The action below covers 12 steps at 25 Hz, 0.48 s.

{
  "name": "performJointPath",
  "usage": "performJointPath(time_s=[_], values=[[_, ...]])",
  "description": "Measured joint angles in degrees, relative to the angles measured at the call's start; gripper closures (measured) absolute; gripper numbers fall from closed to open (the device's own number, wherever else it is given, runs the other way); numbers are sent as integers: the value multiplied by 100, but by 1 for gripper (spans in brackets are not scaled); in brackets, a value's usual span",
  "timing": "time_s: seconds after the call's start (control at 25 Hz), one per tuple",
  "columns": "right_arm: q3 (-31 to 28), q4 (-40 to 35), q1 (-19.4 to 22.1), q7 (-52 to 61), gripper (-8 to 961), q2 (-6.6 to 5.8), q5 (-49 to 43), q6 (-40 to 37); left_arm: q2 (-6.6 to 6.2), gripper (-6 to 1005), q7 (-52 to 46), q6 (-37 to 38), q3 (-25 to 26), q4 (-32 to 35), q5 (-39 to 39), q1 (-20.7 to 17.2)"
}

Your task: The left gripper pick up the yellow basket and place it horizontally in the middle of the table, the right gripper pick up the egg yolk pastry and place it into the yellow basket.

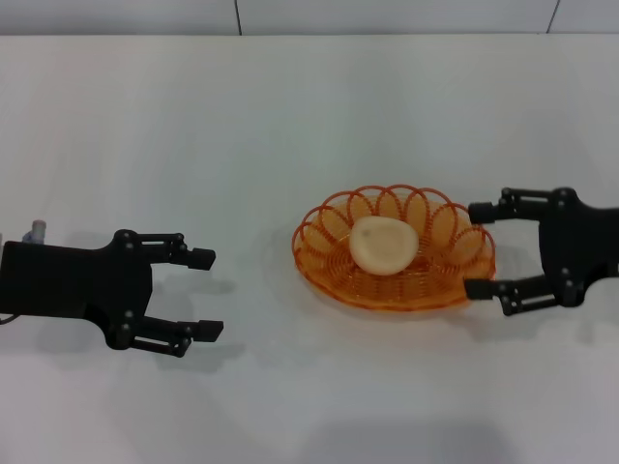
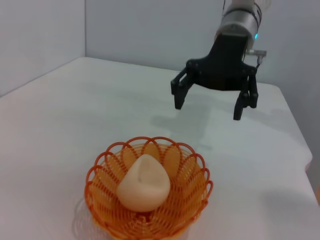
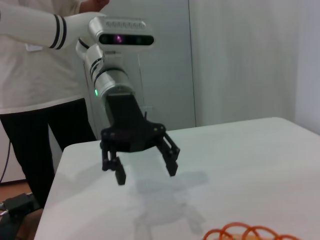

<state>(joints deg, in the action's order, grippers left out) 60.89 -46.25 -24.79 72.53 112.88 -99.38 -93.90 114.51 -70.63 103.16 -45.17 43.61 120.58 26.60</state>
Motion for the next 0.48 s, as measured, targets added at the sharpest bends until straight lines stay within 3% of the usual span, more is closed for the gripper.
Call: performJointPath(time_s=[0.48], values=[[-15, 259, 106, -280, 76, -65, -4, -19, 10, 166, -6, 178, -12, -11, -26, 108]])
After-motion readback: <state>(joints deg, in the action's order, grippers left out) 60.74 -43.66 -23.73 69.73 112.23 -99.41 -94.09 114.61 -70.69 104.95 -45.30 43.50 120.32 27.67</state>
